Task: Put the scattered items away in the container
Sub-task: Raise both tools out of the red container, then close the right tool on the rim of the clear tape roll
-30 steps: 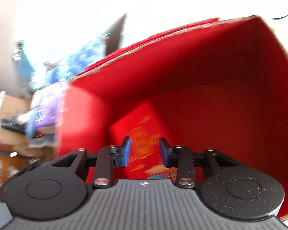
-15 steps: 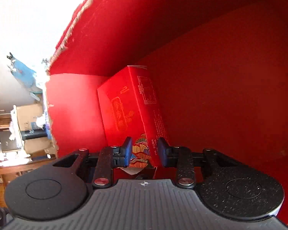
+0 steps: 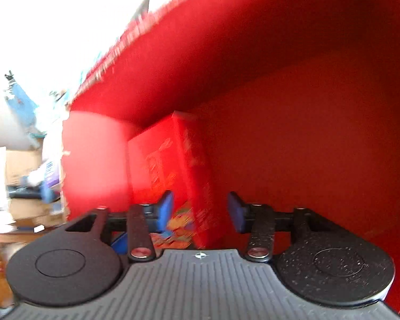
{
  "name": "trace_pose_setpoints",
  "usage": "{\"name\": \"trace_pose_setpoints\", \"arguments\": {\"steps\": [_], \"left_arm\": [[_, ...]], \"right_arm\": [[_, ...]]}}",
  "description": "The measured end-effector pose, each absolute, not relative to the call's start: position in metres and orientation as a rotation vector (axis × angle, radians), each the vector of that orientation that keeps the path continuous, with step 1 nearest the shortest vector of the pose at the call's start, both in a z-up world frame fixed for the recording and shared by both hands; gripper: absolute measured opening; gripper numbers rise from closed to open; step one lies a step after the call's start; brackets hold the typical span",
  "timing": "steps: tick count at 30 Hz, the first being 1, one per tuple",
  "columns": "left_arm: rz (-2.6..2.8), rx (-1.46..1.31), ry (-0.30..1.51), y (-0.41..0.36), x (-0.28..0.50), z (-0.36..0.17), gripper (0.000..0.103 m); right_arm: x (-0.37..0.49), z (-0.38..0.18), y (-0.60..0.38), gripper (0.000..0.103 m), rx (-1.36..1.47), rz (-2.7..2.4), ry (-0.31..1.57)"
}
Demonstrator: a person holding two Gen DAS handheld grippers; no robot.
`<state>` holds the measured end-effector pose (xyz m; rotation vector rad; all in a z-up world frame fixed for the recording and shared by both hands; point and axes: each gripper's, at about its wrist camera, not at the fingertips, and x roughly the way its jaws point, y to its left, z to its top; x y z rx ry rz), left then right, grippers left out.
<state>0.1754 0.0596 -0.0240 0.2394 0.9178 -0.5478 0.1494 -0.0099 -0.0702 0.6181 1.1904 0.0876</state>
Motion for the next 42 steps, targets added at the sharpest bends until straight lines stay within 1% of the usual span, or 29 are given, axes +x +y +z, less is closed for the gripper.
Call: {"name": "trace_pose_setpoints", "arguments": {"steps": [1, 2, 3, 4, 5, 6, 14, 15, 18, 19, 22, 27, 34, 42], "left_arm": [[-0.532, 0.242, 0.905, 0.060, 0.173, -0.022, 0.056], [-0.517, 0.244, 0.893, 0.060, 0.171, -0.020, 0.059], [-0.501, 0.247, 0.880, 0.060, 0.170, -0.018, 0.072], [-0.486, 0.249, 0.868, 0.061, 0.168, -0.016, 0.092], [-0.470, 0.251, 0.855, 0.061, 0.166, -0.014, 0.100], [-0.465, 0.247, 0.836, 0.063, 0.163, -0.011, 0.102], [-0.449, 0.197, 0.816, 0.073, 0.147, 0.008, 0.102], [-0.443, 0.192, 0.820, 0.073, 0.146, 0.009, 0.102], [-0.421, 0.173, 0.834, 0.076, 0.143, 0.010, 0.102], [-0.410, 0.170, 0.837, 0.077, 0.141, 0.010, 0.102], [-0.370, 0.170, 0.838, 0.075, 0.133, 0.011, 0.102], [-0.303, 0.168, 0.841, 0.073, 0.118, 0.013, 0.102], [-0.209, 0.166, 0.843, 0.070, 0.099, 0.015, 0.102], [-0.121, 0.146, 0.859, 0.046, 0.075, 0.012, 0.102]], "right_arm": [[0.143, -0.065, -0.009, 0.067, 0.596, 0.070, 1.160], [0.136, -0.060, -0.009, 0.067, 0.586, 0.056, 1.129], [0.128, -0.054, -0.008, 0.067, 0.577, 0.042, 1.098], [0.121, -0.049, -0.010, 0.069, 0.571, 0.027, 1.066], [0.113, -0.045, -0.012, 0.071, 0.563, 0.008, 1.037], [0.106, -0.040, -0.012, 0.076, 0.549, -0.015, 1.011], [0.056, -0.021, -0.010, 0.078, 0.448, -0.098, 0.898], [0.052, -0.011, -0.020, 0.079, 0.427, -0.108, 0.884], [0.049, 0.021, -0.041, 0.088, 0.361, -0.135, 0.838], [0.050, 0.027, -0.050, 0.089, 0.347, -0.137, 0.827], [0.046, 0.030, -0.064, 0.089, 0.322, -0.138, 0.798], [0.075, 0.027, -0.064, 0.089, 0.318, -0.107, 0.786], [0.056, 0.031, -0.070, 0.089, 0.260, -0.048, 0.780], [0.033, 0.038, -0.100, 0.089, 0.213, -0.020, 0.797]]}}
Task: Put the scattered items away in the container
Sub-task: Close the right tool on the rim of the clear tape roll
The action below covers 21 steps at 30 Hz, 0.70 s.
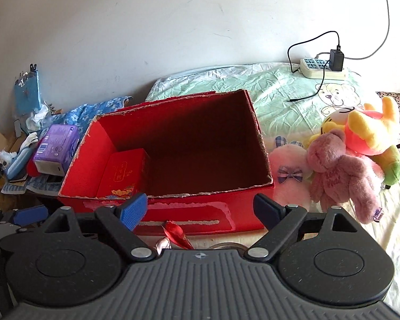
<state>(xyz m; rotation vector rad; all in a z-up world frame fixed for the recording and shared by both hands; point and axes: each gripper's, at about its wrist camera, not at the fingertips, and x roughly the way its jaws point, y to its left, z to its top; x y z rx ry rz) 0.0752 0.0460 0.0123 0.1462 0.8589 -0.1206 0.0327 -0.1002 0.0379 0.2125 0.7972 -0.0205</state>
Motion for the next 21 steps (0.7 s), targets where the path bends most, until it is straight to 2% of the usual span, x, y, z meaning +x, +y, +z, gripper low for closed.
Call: {"name": "trace_pose_setpoints", "arguments": {"steps": [11, 17, 21], "left_arm": [[-0.064, 0.144, 0.929, 0.032, 0.052, -0.011, 0.102], [-0.168, 0.130, 0.954, 0.025, 0.030, -0.024, 0.100], [-0.256, 0.126, 0.964, 0.018, 0.015, -0.033, 0.096]], "right_arm": [[0.019, 0.019, -0.127, 0.086, 0.231, 0.031, 0.869], [0.010, -0.006, -0.140, 0.077, 0.204, 0.013, 0.926], [0.008, -0.023, -0.151, 0.062, 0.226, 0.000, 0.972]]}}
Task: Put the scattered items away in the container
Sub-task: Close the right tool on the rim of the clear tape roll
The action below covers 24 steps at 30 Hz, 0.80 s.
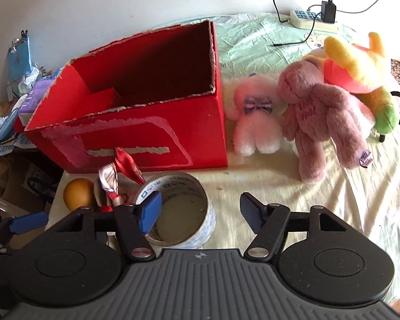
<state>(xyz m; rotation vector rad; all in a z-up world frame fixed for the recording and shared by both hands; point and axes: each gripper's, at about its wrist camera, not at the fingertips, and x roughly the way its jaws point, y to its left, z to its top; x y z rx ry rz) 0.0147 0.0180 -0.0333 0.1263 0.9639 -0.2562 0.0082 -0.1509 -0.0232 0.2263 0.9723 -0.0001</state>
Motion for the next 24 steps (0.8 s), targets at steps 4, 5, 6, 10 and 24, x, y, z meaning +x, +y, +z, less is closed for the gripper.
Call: {"name": "trace_pose_setpoints", "arguments": {"steps": [4, 5, 6, 10, 24], "left_arm": [[-0.345, 0.127, 0.964, 0.010, 0.000, -0.040, 0.088], [-0.364, 0.128, 0.950, 0.006, -0.001, -0.039, 0.087], [-0.379, 0.126, 0.935, 0.003, -0.001, -0.038, 0.085], [-0.409, 0.096, 0.946, -0.005, 0.012, -0.040, 0.072], [-0.512, 0.083, 1.052, -0.032, 0.036, -0.069, 0.035]], "right_arm": [[0.009, -0.039, -0.158, 0.046, 0.246, -0.002, 1.008], [0.010, -0.044, -0.160, 0.043, 0.256, 0.001, 1.018], [0.010, -0.047, -0.162, 0.040, 0.268, 0.006, 1.027], [0.009, -0.054, -0.170, 0.038, 0.311, 0.027, 1.027], [0.014, -0.062, -0.182, 0.011, 0.358, 0.125, 1.076]]}}
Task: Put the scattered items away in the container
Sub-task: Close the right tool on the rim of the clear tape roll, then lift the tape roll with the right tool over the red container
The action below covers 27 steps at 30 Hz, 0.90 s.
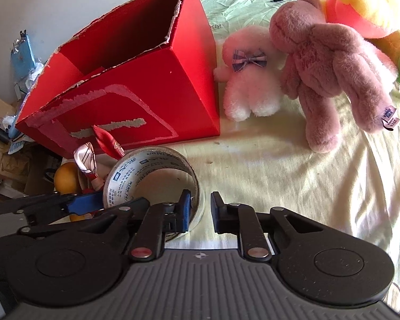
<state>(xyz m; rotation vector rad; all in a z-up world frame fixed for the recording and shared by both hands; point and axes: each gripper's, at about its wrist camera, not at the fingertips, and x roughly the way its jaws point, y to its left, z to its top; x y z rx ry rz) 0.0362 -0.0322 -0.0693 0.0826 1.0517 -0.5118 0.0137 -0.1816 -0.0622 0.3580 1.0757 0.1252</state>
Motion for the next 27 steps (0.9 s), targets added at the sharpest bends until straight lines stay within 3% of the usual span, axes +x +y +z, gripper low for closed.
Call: {"name": "trace_pose_setpoints", "arguments": {"steps": [4, 12, 22, 27], "left_arm": [[-0.512, 0.129, 1.021, -0.040, 0.030, -0.066, 0.026], [-0.510, 0.226, 0.945, -0.056, 0.014, -0.056, 0.025], [-0.541, 0.190, 0.752, -0.053, 0.001, 0.017, 0.025], [-0.517, 0.185, 0.719, -0.043, 0.038, 0.035, 0.025]], "right_arm": [[0.012, -0.061, -0.180, 0.011, 0.347, 0.134, 1.066], [-0.001, -0.048, -0.193, 0.009, 0.362, 0.123, 1.033], [-0.017, 0.033, -0.207, 0.010, 0.378, 0.137, 0.797], [0.009, 0.063, -0.199, 0.010, 0.367, 0.159, 0.702]]}}
